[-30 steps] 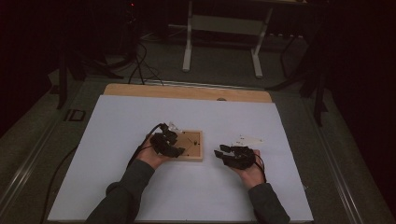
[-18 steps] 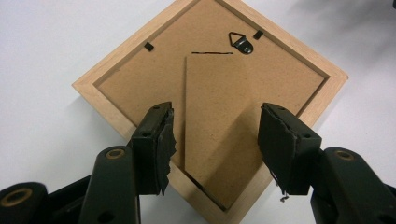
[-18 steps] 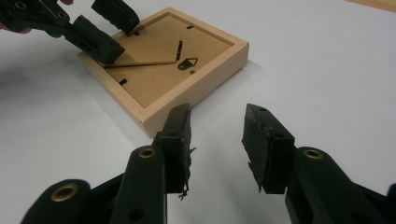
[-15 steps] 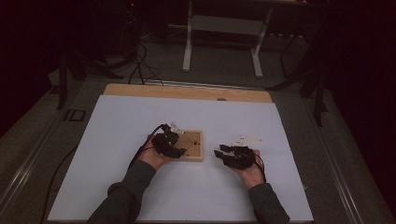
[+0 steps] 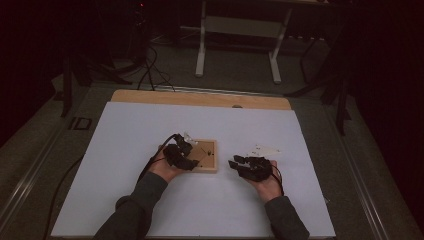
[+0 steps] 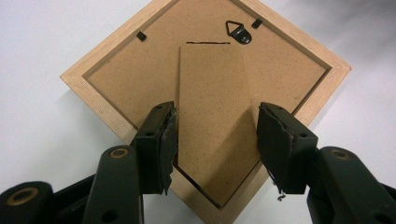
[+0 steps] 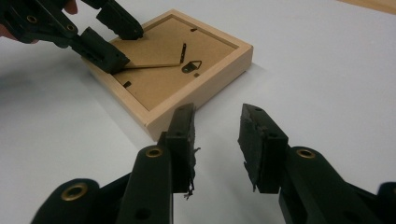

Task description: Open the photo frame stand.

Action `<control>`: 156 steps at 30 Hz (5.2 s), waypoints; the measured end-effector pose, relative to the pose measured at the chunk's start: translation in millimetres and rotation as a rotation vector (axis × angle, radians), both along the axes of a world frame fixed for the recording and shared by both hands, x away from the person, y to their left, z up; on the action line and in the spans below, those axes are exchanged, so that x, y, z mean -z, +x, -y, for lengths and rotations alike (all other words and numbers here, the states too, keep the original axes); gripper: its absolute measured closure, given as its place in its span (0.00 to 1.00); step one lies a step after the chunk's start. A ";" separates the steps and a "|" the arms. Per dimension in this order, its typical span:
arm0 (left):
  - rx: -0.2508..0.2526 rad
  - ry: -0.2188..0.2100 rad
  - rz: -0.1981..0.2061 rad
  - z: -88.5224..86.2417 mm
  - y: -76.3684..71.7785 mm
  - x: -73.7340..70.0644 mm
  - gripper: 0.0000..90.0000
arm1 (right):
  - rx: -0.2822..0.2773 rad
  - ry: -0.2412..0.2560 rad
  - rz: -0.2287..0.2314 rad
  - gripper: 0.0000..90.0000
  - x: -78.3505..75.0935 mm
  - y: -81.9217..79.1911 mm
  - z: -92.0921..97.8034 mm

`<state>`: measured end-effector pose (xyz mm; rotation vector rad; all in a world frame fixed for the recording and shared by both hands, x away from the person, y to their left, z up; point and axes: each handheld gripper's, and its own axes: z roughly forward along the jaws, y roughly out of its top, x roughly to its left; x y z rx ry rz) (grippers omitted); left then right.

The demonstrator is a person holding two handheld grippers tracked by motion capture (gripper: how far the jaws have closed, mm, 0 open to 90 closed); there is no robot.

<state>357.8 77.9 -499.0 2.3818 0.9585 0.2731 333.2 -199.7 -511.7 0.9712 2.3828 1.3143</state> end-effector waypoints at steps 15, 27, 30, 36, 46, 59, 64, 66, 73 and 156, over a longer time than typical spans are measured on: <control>-0.017 -0.002 -0.023 -0.9 -0.1 -1.3 0.55 | -0.019 0.005 0.020 0.94 2.4 -1.9 -12.9; -0.029 0.009 -0.012 2.0 -1.5 -1.2 0.57 | -0.076 -0.018 0.019 0.99 8.3 -5.0 -34.4; -0.027 0.013 -0.009 2.2 -1.8 -1.3 0.57 | -0.088 -0.021 0.021 1.00 9.7 -5.3 -39.0; -0.026 0.014 -0.009 2.3 -1.8 -1.5 0.57 | -0.105 -0.030 0.018 1.00 11.9 -5.9 -46.8; -0.027 0.019 -0.012 2.8 -1.5 -2.0 0.57 | -0.103 -0.028 0.021 1.00 14.5 -5.1 -52.8; -0.027 0.030 -0.017 4.4 -0.7 -5.7 0.57 | -0.111 -0.049 0.034 1.00 13.6 -5.6 -54.7; -0.025 0.033 -0.014 5.2 -0.1 -8.3 0.57 | -0.114 -0.054 0.037 1.00 13.4 -5.3 -54.7; -0.024 0.035 -0.010 5.5 -0.1 -9.8 0.57 | -0.115 -0.056 0.036 1.00 13.2 -5.3 -54.7; -0.018 0.048 -0.004 7.8 0.6 -14.8 0.57 | -0.116 -0.055 0.032 1.00 13.1 -5.0 -54.3; -0.088 -0.121 -0.044 -3.9 12.9 -39.4 0.46 | -0.138 -0.061 0.031 1.00 12.4 -2.5 -54.2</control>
